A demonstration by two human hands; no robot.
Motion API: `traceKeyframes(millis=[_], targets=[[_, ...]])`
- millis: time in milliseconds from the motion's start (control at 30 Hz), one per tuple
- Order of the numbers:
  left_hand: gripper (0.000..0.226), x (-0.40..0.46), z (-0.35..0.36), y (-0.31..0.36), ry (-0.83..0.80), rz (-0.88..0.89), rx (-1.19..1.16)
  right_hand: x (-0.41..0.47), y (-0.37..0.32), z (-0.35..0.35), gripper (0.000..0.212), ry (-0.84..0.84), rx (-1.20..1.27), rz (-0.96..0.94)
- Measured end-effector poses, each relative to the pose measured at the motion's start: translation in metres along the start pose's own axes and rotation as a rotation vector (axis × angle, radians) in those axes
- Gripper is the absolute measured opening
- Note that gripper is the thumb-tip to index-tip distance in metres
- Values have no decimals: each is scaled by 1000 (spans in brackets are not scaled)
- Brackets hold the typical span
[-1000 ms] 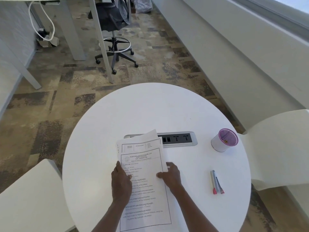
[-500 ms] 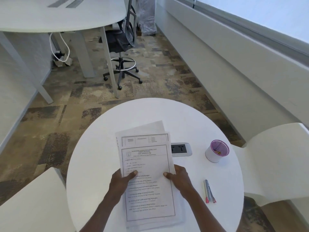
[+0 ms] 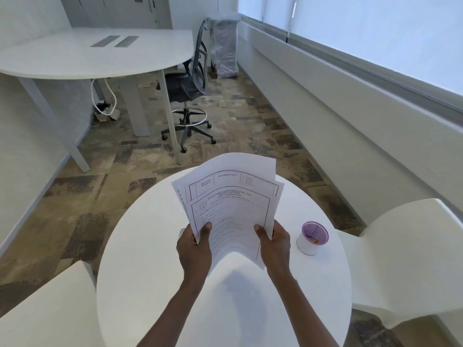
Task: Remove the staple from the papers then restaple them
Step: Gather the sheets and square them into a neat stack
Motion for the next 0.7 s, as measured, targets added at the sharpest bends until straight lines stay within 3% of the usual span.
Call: traceKeyframes(millis=[67, 200, 300, 400, 700], targets=[[26, -1, 0, 3, 11, 21, -10, 0, -1, -3, 23, -20, 36, -14], [17, -6, -5, -3, -17, -11, 15, -2, 13, -3, 20, -105, 52, 33], [38, -12, -12, -12, -46, -74, 68, -9, 29, -3, 32, -164, 22, 86], [44, -18, -18, -16, -69, -78, 115, -11, 38, -3, 38, -178, 8, 92], [40, -12, -14, -25, -63, -98, 117, -2, 40, -1, 27, -193, 12, 70]])
Point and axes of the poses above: each hand's wrist, its own x-axis towards the middle knuckle, its own z-axis out of the palm, y = z × x, the point moved 2 cm from there along x, towards the middle knuckle, and after that the axes turned 15 degrees about -x, right-handed, at the moved point
